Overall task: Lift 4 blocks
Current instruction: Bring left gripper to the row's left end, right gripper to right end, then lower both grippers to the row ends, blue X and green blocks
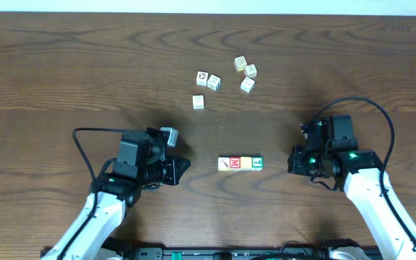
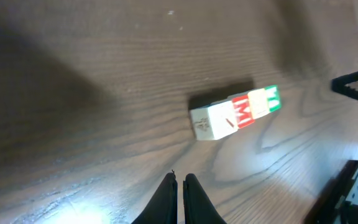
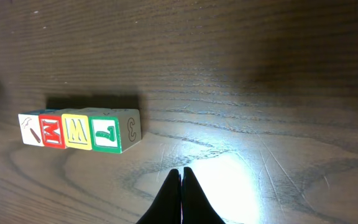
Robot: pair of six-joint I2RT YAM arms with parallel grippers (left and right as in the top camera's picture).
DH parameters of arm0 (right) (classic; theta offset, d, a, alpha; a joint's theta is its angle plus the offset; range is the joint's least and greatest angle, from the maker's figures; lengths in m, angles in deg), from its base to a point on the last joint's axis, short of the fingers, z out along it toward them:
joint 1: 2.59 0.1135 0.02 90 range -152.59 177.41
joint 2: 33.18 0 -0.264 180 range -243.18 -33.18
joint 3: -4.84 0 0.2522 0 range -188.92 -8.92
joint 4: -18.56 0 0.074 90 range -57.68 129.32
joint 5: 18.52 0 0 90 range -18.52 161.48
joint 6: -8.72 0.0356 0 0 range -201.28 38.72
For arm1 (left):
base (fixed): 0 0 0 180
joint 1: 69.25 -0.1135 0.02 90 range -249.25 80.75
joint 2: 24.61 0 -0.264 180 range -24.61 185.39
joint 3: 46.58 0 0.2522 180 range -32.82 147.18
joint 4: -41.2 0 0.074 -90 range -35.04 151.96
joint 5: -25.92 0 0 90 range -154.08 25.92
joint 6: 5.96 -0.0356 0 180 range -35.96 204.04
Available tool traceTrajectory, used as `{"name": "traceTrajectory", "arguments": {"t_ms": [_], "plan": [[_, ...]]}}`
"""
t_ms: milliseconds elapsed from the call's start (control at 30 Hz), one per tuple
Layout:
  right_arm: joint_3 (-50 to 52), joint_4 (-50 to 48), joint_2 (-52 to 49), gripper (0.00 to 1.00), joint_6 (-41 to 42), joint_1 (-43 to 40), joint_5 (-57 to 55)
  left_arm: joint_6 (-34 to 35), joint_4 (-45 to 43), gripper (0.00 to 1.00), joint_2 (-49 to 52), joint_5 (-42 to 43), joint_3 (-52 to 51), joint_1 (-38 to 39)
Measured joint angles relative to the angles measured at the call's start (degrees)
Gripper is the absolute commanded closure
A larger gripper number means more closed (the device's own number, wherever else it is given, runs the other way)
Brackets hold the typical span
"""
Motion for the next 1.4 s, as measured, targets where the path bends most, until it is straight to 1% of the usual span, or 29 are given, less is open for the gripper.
{"name": "traceTrajectory", "arguments": {"t_ms": [300,433,600,800,1067,1267,1400], "plan": [[0.07,-0.79,-0.2,0.99,-0.13,0.02,-0.39,4.72,-5.77,0.93,8.11,-1.9,0.0,0.17],[0.09,-0.85,-1.79,0.99,-0.09,0.0,-0.92,6.21,-7.93,0.93,10.56,-2.21,0.0,1.33],[0.11,-1.99,-5.33,0.99,0.15,0.0,-1.31,7.39,-10.36,0.93,12.02,-2.19,0.0,2.99],[0.11,-3.63,-8.39,0.99,0.24,0.0,-0.22,7.98,-10.88,0.93,12.92,-3.56,0.0,4.72],[0.11,-4.63,-9.86,0.99,0.24,0.02,0.92,8.26,-12.52,0.93,15.26,-4.72,0.0,5.38],[0.11,-6.4,-11.52,0.99,0.22,0.11,4.11,8.63,-16.5,0.93,15.85,-3.8,0.02,5.64],[0.11,-7.3,-13.33,0.99,0.2,0.42,5.38,8.92,-17.38,0.93,16.5,-3.15,0.02,6.69]]}}
